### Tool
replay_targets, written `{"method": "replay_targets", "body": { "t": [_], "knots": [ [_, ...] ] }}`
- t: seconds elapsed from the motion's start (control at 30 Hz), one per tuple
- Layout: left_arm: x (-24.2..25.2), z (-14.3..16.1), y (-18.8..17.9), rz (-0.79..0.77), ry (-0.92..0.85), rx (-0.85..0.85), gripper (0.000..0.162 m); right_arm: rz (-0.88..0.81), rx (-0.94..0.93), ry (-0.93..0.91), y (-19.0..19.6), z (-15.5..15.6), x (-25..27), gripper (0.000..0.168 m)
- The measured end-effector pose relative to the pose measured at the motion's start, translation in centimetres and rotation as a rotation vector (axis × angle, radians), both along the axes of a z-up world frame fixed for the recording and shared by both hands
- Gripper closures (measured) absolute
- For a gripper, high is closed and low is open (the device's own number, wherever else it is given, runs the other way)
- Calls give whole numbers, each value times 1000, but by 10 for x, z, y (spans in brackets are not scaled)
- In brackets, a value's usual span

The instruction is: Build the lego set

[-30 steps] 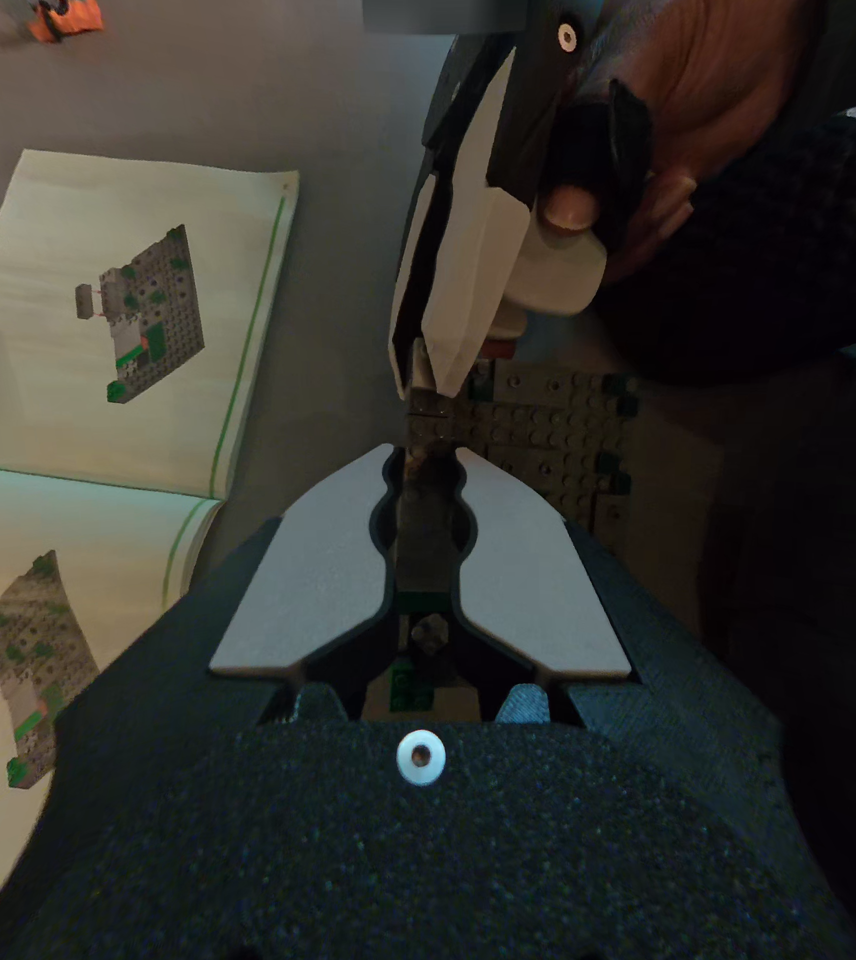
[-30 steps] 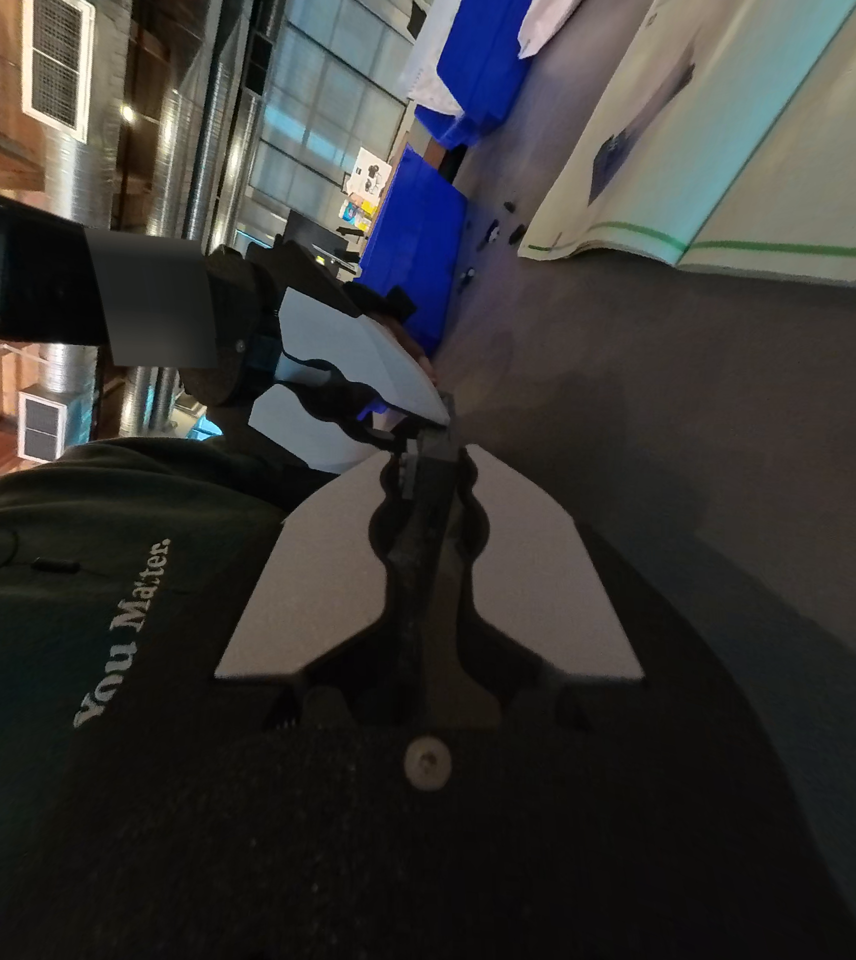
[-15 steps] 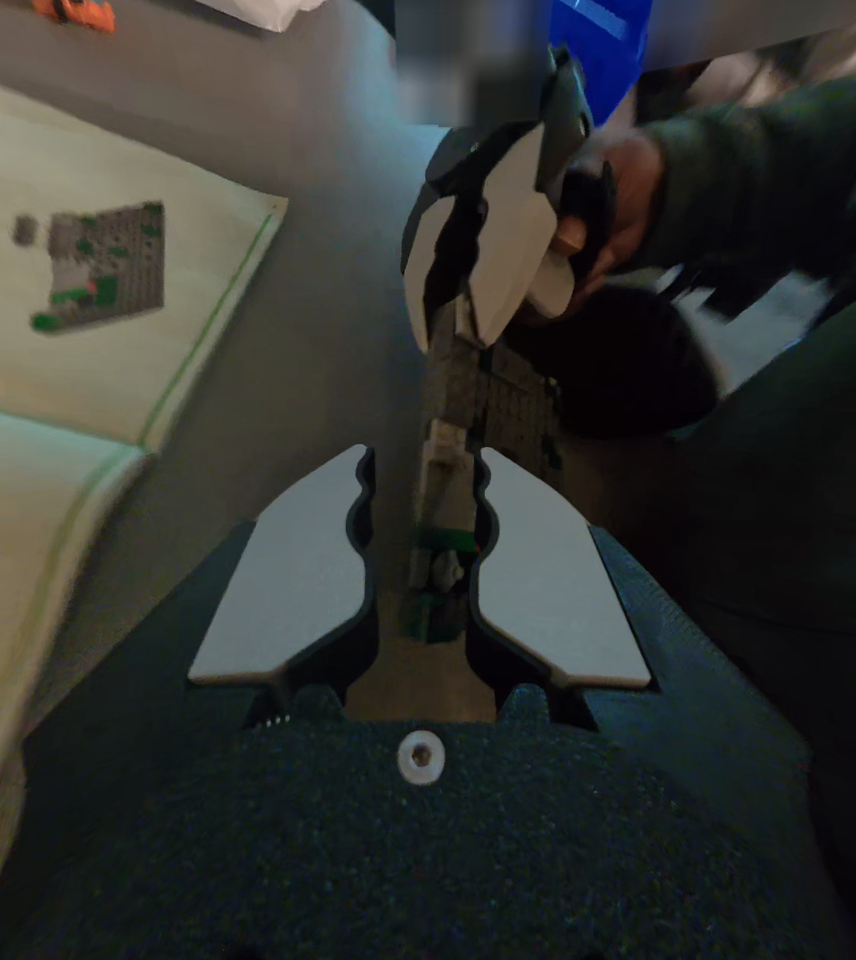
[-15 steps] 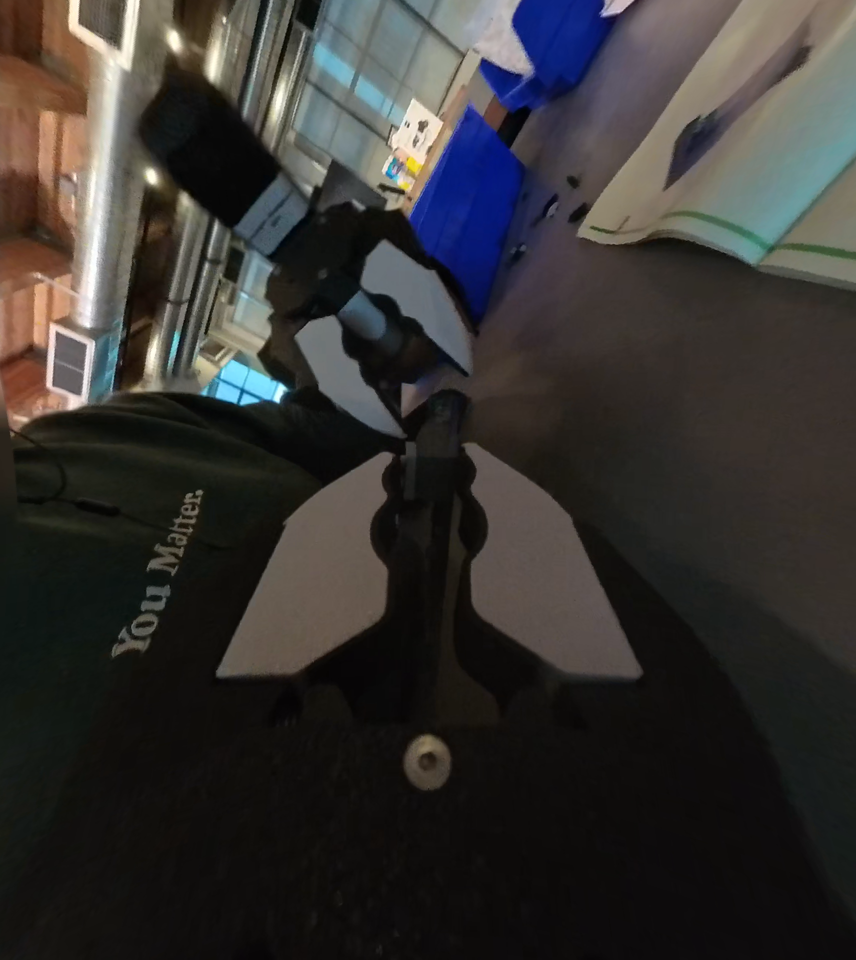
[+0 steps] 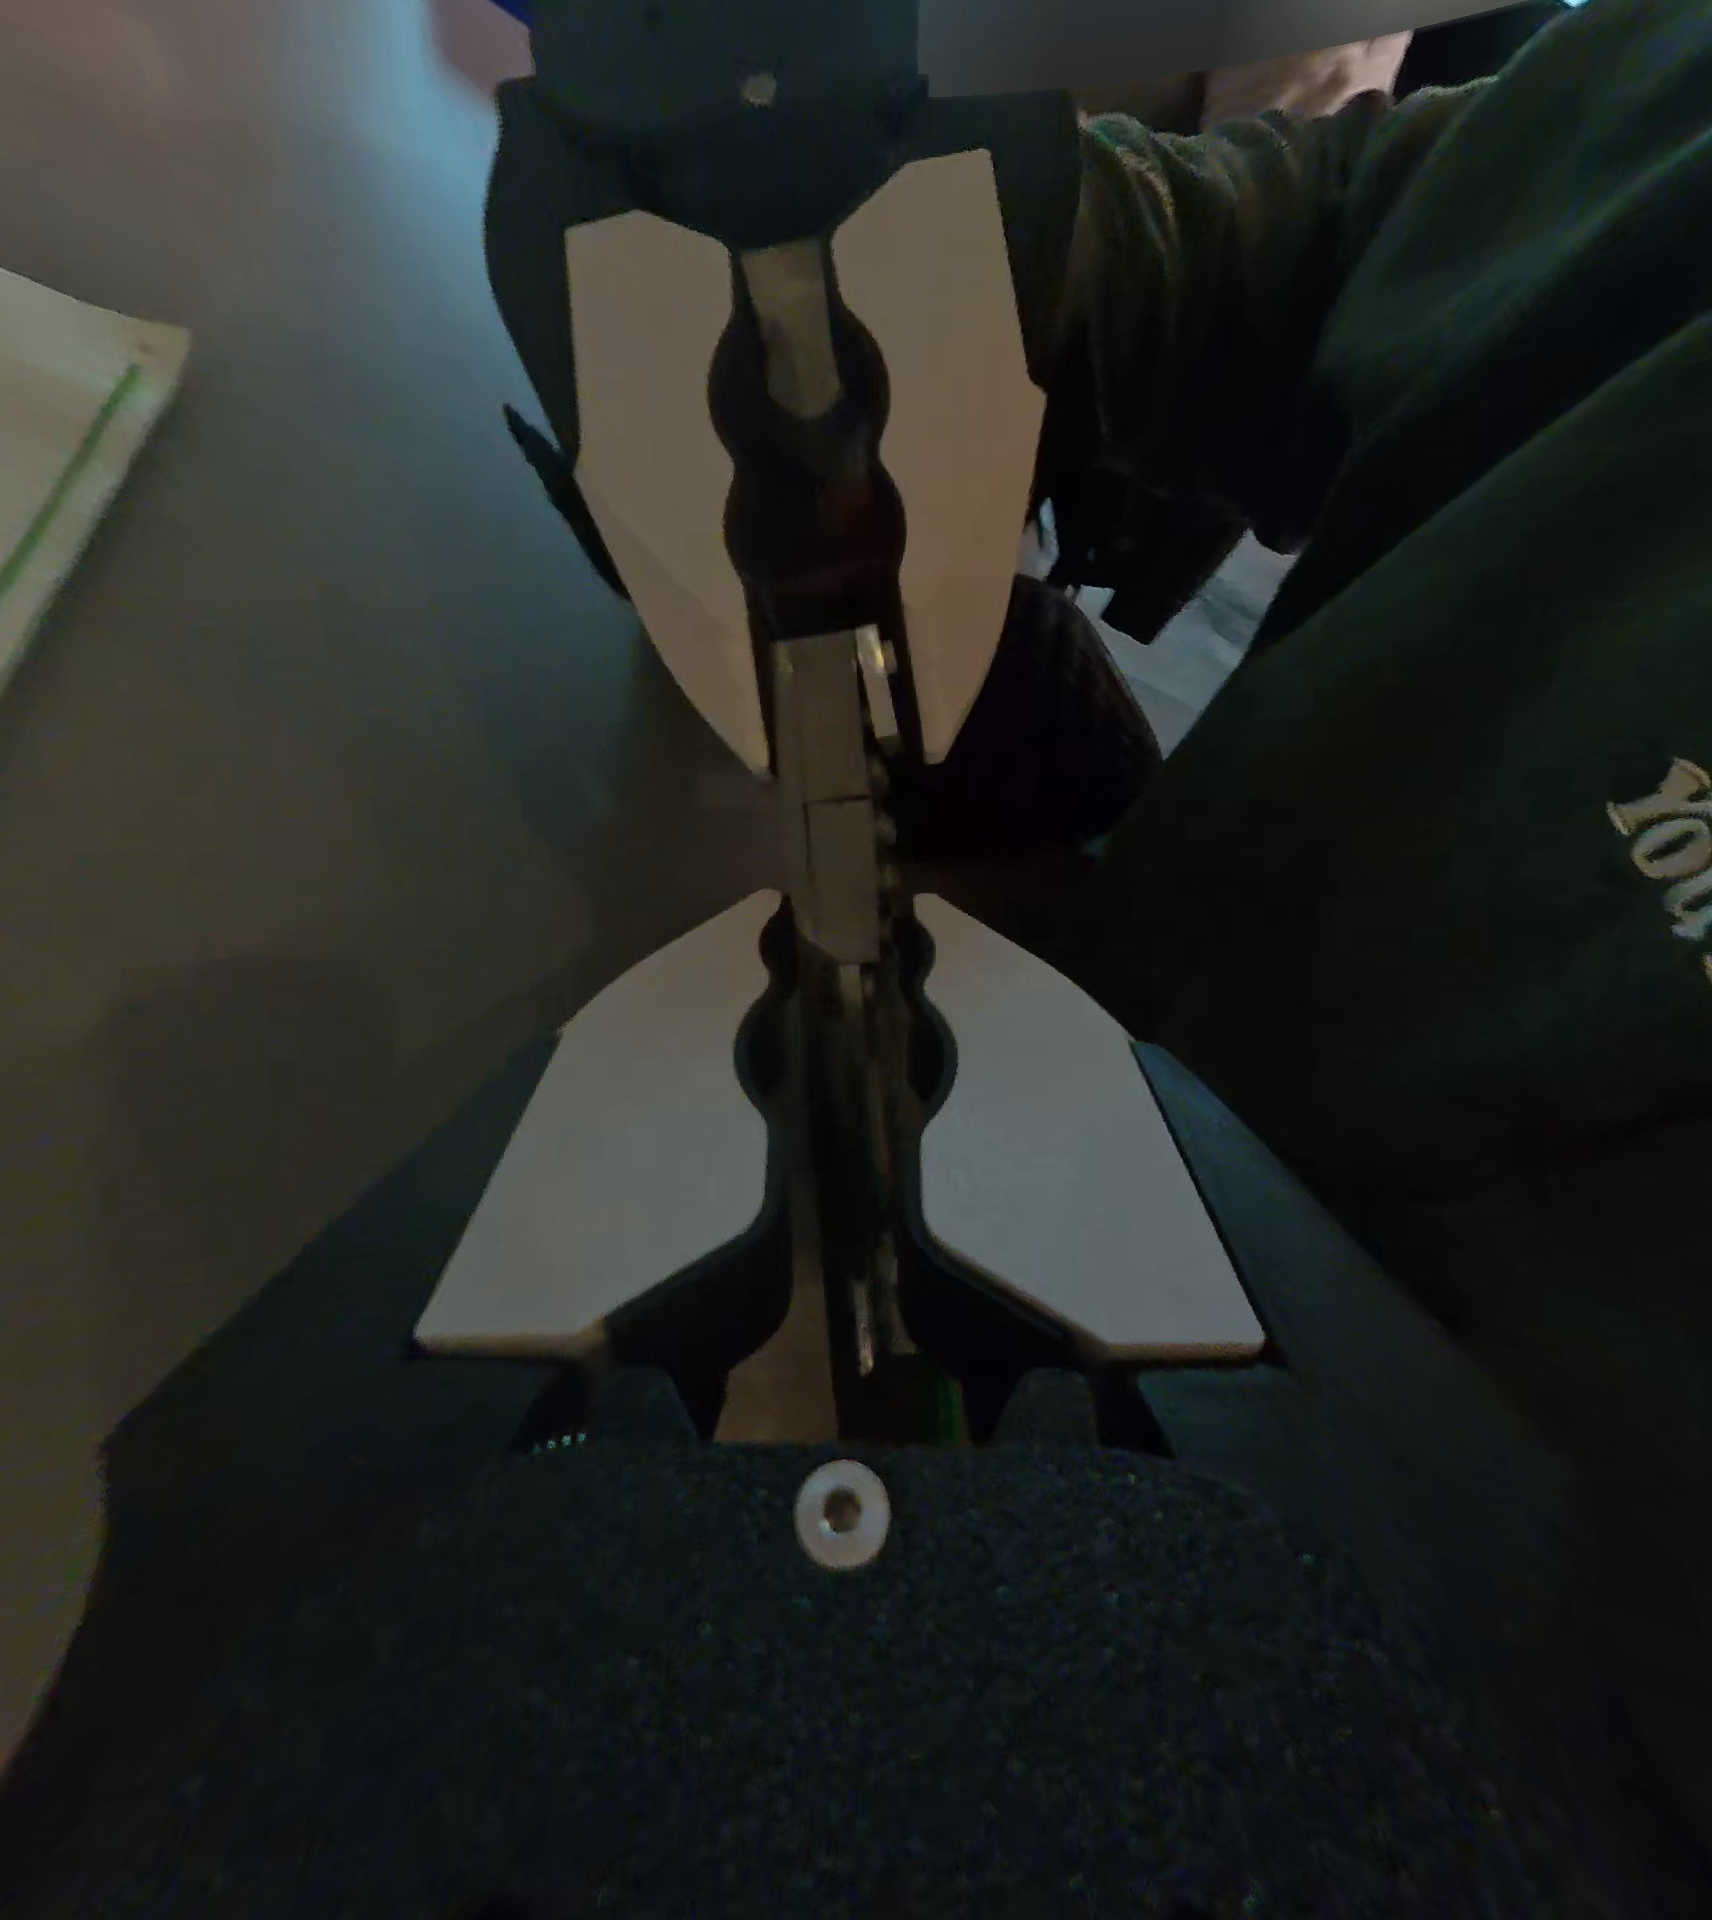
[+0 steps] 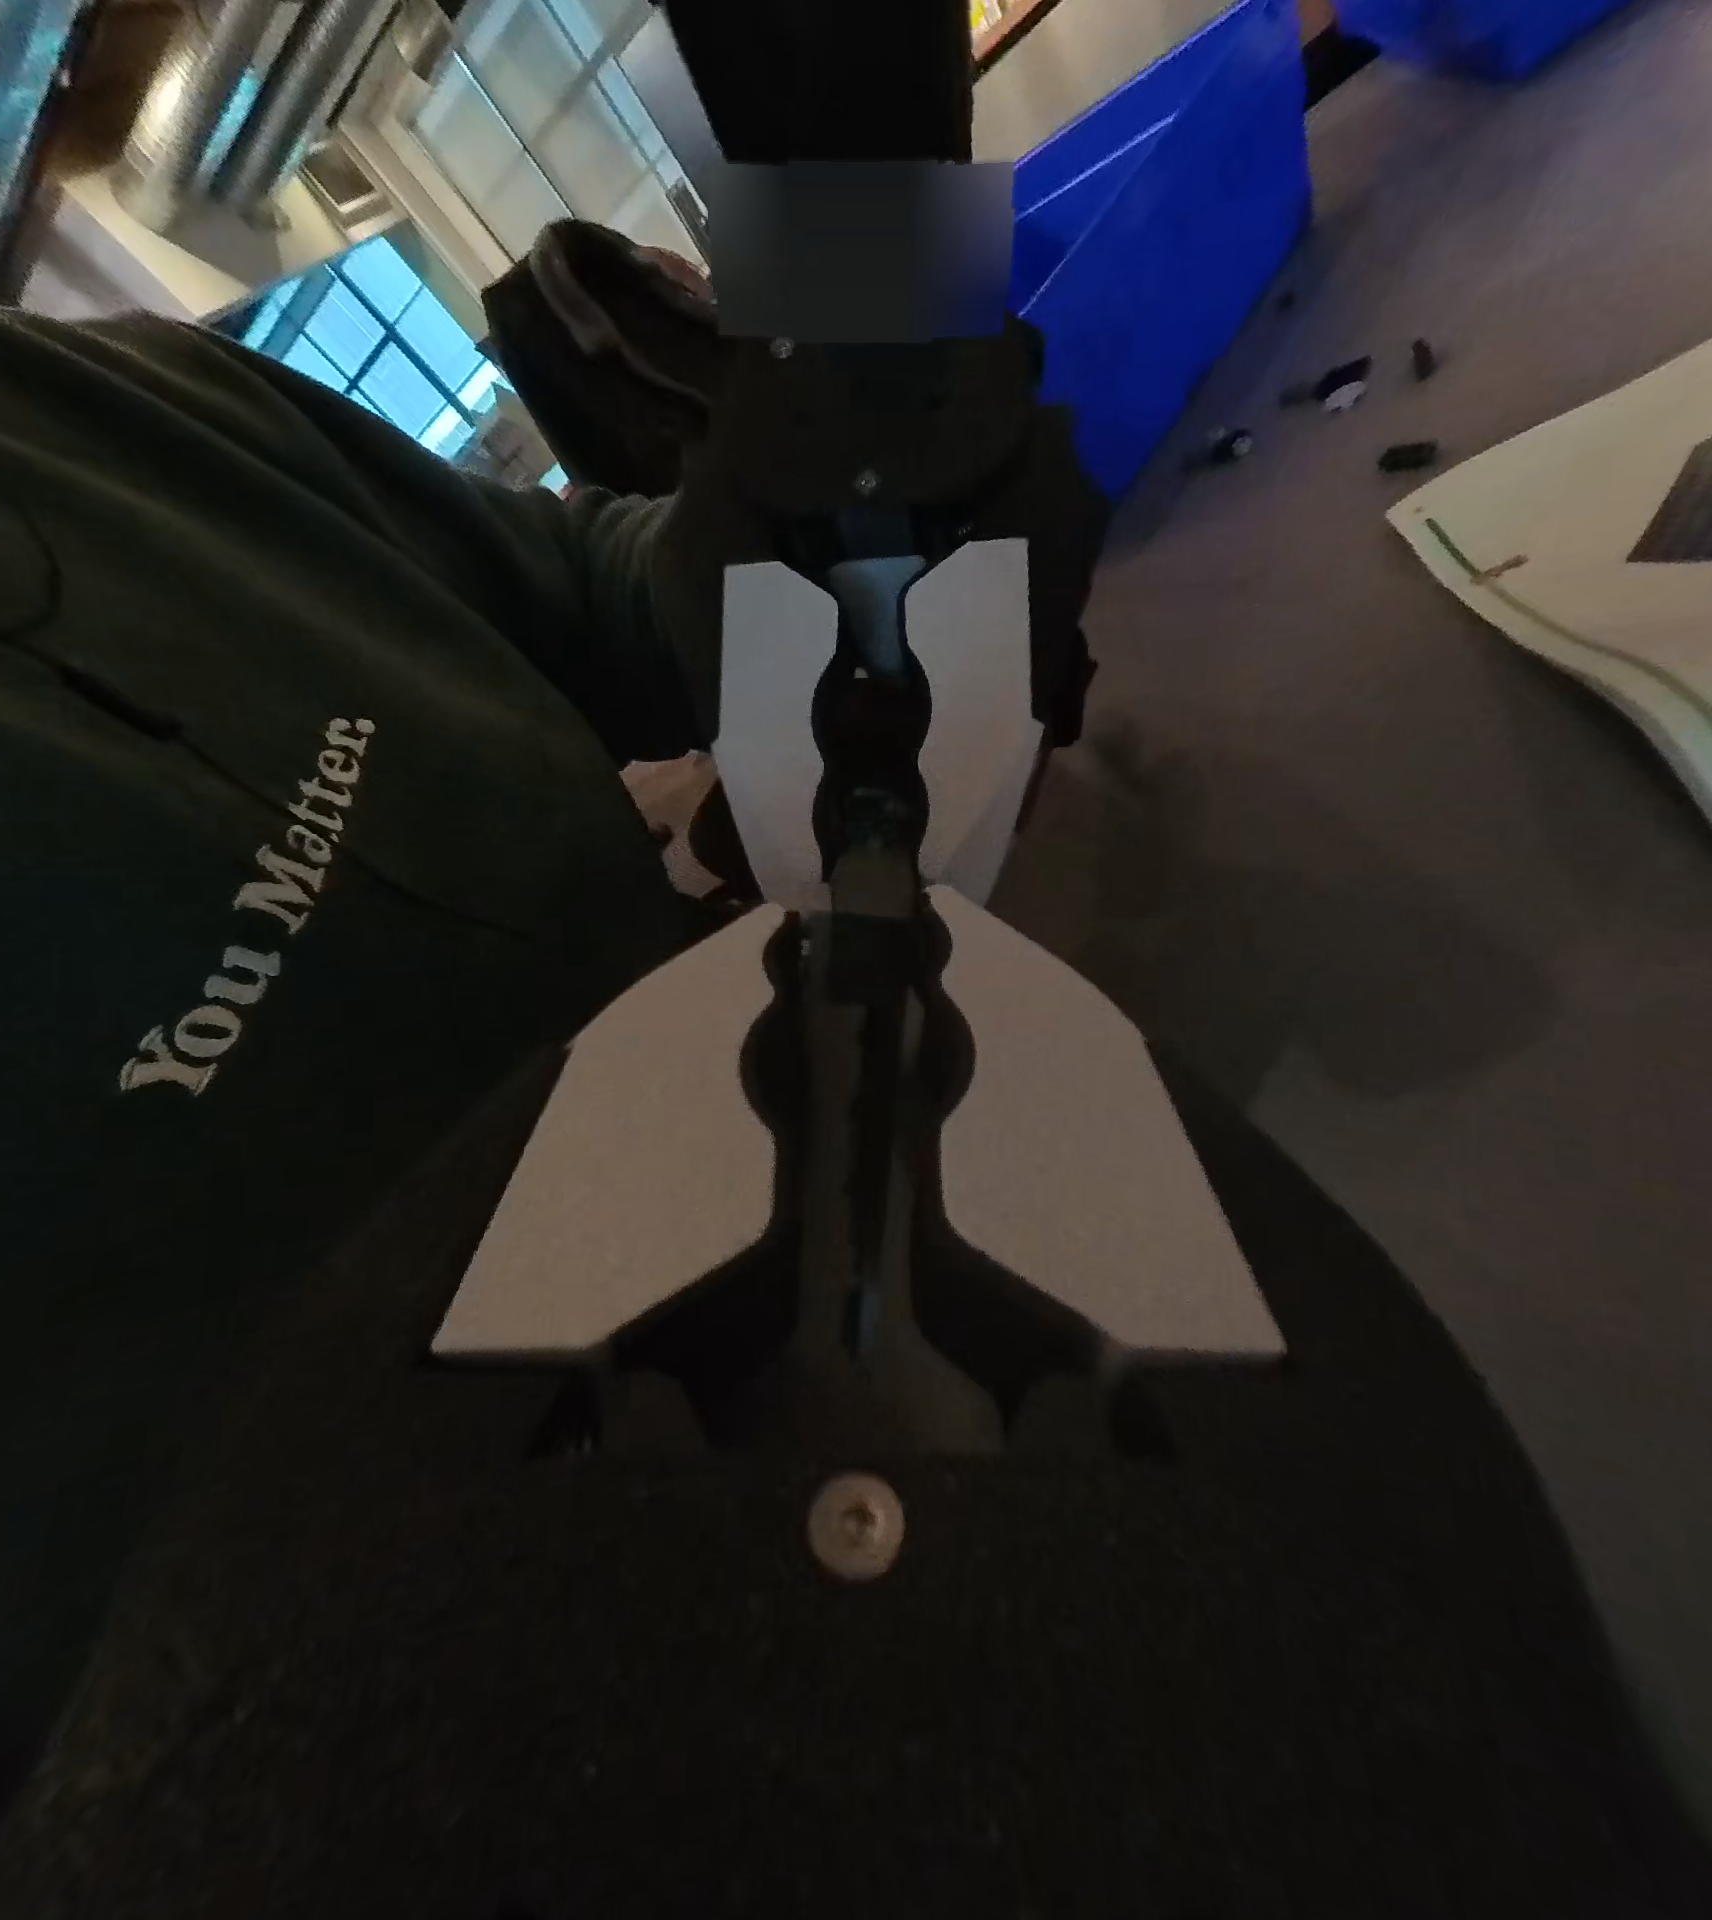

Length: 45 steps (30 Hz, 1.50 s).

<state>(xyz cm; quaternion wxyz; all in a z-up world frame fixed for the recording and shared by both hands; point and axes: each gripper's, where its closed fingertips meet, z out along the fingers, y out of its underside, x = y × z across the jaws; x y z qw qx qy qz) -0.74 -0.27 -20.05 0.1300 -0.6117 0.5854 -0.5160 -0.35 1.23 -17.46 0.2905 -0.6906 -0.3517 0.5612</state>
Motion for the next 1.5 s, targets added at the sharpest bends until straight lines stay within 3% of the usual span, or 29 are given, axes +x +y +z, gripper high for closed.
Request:
{"method": "replay_targets", "body": {
  "t": [0.53,0.83,1.03,1.5],
  "knots": [
    [-4,13,-2,104,-42,52,146,27,191,-63,-5,11,-6,149],
    [-8,19,-10,97,-80,26,145,70,209,-57,-11,12,-9,148],
    [-14,18,-12,50,-51,96,146,103,217,-107,-14,10,-13,149],
    [-21,16,-6,93,-49,133,145,109,236,-206,-9,9,-22,144]
  ]
}}
